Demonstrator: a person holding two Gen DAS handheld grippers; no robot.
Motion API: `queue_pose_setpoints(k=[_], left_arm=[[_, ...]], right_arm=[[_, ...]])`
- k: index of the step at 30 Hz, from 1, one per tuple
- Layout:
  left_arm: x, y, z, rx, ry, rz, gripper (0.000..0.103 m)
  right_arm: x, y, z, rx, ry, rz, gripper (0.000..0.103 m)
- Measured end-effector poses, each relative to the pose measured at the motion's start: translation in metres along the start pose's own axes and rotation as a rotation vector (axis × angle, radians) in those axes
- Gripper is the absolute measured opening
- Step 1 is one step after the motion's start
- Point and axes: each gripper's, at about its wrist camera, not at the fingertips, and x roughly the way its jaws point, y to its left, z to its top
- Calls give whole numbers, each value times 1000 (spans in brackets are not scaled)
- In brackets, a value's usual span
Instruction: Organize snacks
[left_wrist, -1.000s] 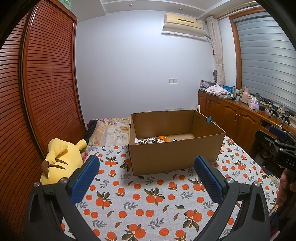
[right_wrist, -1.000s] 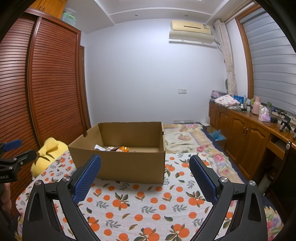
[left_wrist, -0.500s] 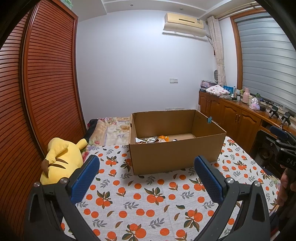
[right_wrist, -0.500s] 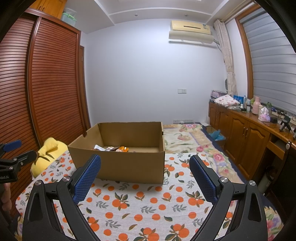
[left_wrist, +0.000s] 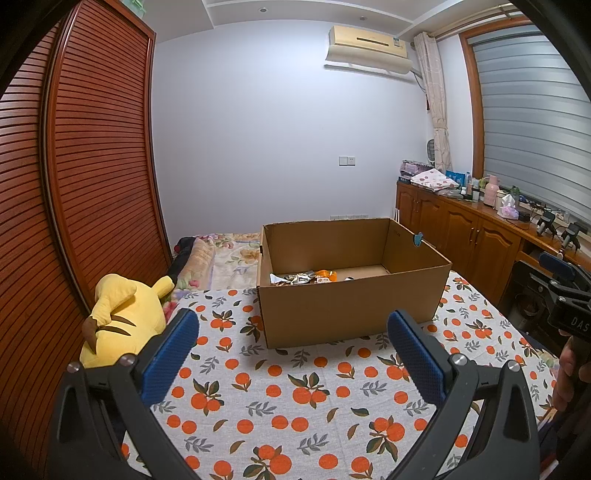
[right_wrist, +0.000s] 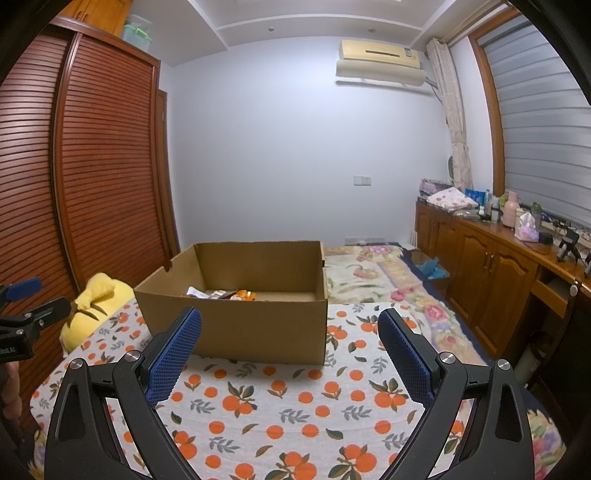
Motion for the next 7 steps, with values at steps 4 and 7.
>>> queue_pose_setpoints(k=[4, 7], left_arm=[[0, 0, 0, 0, 1, 0, 103], [0, 0, 0, -2, 1, 3, 103]], right_arm=[[0, 0, 0, 0, 1, 0, 98], [0, -1, -1, -1, 1, 2, 98]])
